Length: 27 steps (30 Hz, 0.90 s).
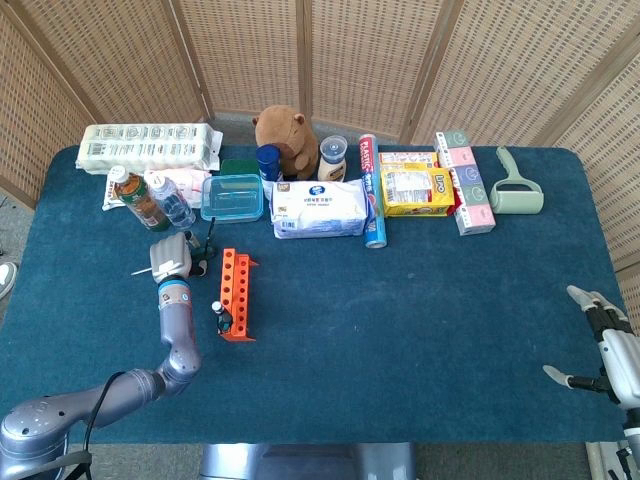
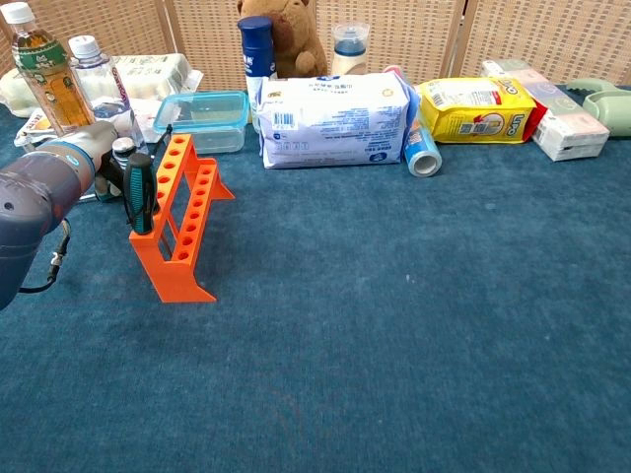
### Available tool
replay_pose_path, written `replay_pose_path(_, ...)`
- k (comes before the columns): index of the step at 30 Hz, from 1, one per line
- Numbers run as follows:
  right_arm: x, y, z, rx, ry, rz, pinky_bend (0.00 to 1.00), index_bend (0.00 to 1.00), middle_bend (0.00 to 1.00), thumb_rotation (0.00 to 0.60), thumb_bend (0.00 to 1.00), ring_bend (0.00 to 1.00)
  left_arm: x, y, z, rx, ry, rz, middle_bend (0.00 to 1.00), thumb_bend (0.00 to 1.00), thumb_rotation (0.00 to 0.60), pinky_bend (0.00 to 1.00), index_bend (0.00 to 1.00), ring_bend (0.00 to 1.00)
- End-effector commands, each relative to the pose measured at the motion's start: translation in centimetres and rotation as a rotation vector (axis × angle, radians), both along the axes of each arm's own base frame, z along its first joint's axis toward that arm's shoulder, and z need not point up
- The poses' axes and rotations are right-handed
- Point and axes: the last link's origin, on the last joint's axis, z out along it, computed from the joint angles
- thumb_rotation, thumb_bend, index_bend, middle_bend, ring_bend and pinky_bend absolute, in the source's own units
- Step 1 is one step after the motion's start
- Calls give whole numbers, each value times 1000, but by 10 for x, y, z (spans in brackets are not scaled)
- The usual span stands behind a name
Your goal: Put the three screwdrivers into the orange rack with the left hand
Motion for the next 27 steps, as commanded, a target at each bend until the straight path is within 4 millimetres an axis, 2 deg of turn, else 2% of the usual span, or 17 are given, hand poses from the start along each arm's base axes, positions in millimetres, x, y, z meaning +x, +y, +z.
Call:
replay_pose_path(1, 0, 0, 0, 0, -1, 1, 0, 0, 106, 600, 0, 0, 2, -1, 3, 6, -11, -5, 799, 415, 600, 872, 440, 739)
replay_pose_path(5, 0, 1, 0, 2, -3, 2, 0, 0, 106, 600, 0, 0, 7, -4, 14, 27, -29, -26, 798, 416, 600, 872, 441, 740)
replay_pose_path(18, 2, 2, -1, 7, -1, 12, 0, 0, 105, 600, 0, 0, 23, -26, 79, 108, -113, -97, 798, 416, 600, 872, 441, 740)
replay_pose_path(27, 4, 3, -4, 11, 6, 15, 0, 0, 106, 600, 0, 0, 28, -44, 115, 142, -191, -135, 798, 417, 600, 872, 441, 740)
